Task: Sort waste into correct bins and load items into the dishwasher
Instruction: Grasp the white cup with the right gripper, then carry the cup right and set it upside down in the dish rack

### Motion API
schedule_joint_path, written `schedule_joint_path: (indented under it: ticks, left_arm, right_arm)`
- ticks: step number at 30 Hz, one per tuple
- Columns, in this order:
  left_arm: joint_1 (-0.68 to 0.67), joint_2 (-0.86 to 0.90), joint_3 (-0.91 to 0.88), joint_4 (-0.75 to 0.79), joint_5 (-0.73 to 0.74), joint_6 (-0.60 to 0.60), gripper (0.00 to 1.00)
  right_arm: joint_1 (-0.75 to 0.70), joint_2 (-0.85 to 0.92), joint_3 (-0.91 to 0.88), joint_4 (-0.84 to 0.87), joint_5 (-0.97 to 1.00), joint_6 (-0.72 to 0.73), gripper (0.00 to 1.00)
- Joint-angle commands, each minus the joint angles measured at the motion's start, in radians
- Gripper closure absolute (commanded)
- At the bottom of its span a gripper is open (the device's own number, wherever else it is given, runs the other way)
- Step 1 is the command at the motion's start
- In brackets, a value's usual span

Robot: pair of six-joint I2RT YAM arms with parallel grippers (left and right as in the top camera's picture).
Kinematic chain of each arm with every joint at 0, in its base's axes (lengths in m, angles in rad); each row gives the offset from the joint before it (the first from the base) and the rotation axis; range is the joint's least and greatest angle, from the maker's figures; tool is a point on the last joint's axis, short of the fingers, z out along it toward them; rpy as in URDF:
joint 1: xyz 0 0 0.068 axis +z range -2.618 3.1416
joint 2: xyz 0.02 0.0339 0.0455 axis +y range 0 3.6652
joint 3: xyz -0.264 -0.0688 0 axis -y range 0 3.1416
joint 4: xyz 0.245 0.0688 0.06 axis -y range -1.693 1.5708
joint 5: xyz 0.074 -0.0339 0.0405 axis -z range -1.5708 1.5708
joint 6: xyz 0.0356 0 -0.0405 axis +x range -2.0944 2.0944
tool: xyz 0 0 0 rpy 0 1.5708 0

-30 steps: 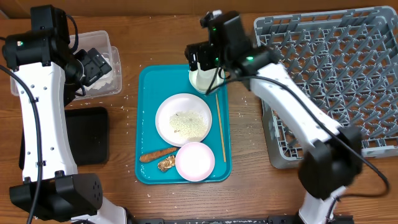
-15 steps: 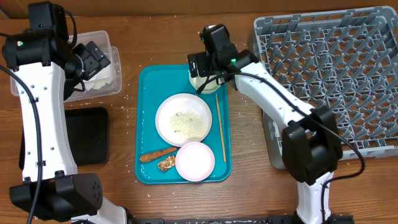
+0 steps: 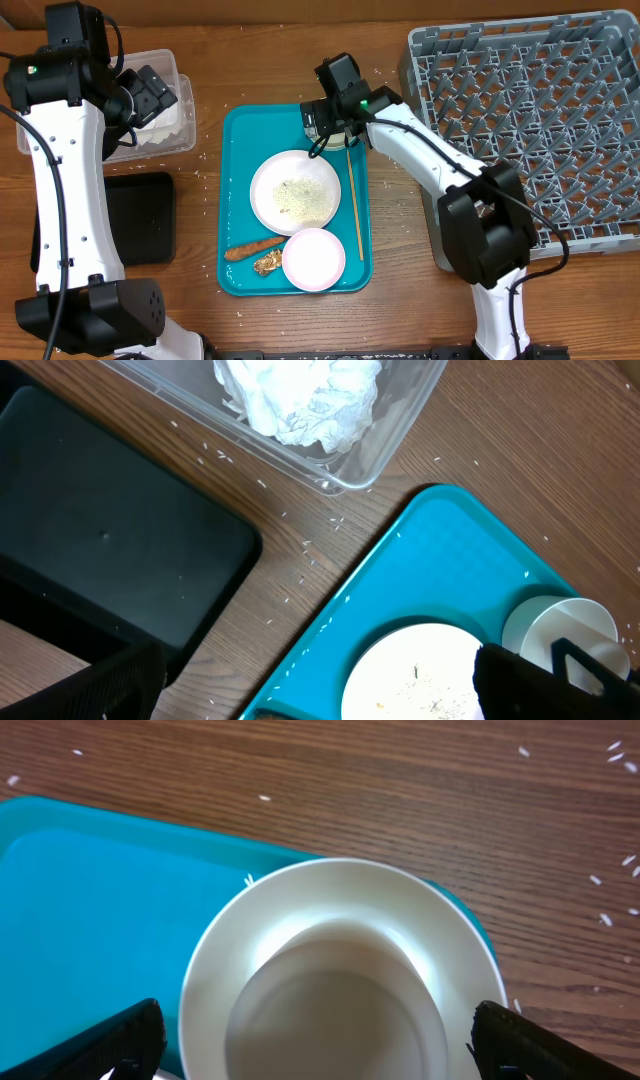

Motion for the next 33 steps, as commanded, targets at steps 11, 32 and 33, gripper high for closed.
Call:
schedule_joint_path:
  ticks: [11, 32, 33]
  left_arm:
    - [0.002, 0.004, -0.002, 0.003, -0.013, -0.016, 0.00]
    - [0.003, 0.004, -0.002, 0.003, -0.033, -0.015, 0.00]
    - [0.003, 0.004, -0.002, 0.003, -0.033, -0.015, 0.00]
  right_arm:
    - [0.005, 0.061, 0.031, -0.006, 0.032, 0.005, 0.00]
    - [0.006, 0.051, 0.176, -0.183, 0.032, 0.007, 0.48]
    - [0.006, 0.050, 0.180, -0.188, 0.032, 0.007, 0.50]
